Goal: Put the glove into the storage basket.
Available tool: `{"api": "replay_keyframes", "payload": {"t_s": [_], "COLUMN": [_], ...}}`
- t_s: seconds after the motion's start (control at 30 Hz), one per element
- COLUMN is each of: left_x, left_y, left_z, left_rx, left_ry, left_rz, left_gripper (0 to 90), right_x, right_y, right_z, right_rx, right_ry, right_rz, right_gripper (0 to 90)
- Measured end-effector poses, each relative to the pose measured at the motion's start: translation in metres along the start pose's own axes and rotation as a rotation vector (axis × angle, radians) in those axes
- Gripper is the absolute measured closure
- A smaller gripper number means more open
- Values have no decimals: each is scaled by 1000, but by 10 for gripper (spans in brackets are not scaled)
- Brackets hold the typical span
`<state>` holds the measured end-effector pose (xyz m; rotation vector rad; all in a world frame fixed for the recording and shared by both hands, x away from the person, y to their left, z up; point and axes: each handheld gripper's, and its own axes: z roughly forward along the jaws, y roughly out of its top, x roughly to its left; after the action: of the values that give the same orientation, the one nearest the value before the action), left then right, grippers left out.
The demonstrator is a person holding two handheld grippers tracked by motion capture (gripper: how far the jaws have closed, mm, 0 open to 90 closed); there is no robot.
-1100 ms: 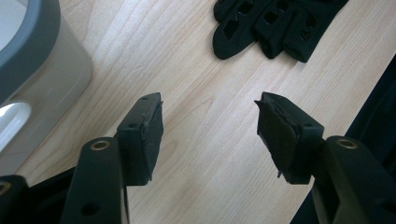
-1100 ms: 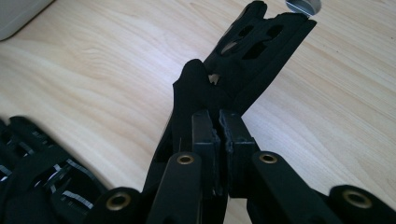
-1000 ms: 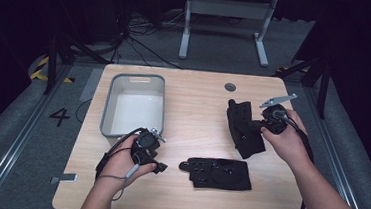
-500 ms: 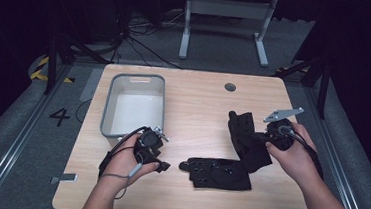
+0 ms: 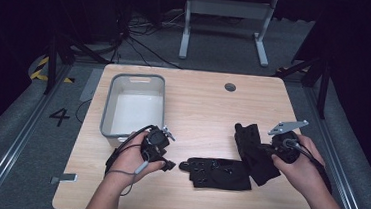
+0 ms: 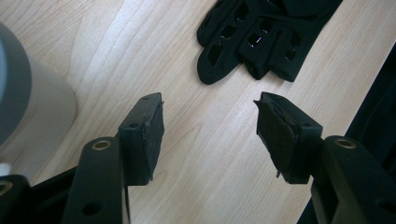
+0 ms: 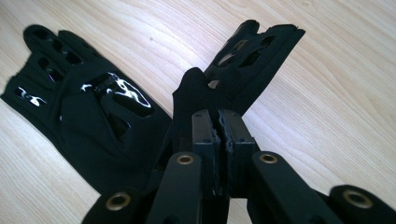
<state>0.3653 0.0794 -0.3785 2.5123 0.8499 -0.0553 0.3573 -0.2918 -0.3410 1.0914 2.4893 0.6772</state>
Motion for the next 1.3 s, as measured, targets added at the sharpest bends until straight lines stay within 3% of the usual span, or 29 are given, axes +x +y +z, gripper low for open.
{"api": "replay_keyframes", "payload": {"t_s": [0.47,0.7,0.87,1.03,1.1,1.3], "left_x": [1,0,-1,-1,-1,-2], "left_y": [-2,-2,-2,-2,-2,-1], "left_z": [-1,-1,1,2,2,3], "left_rx": [-1,1,7,9,8,2], "left_ry": [2,2,0,-3,-2,1], "left_rz": [-3,-7,0,-1,-2,14], "left_gripper": [418,416,414,413,413,452], "right_x": [21,32,49,59,58,47], "right_y": [2,2,3,0,-1,-8], "right_z": [10,9,10,17,20,21], "right_rx": [36,20,3,-18,-17,-40], "right_ry": [-38,-9,79,230,247,220], "right_rz": [-78,-86,-104,-96,-83,-28], "right_gripper": [846,833,796,768,763,745]}}
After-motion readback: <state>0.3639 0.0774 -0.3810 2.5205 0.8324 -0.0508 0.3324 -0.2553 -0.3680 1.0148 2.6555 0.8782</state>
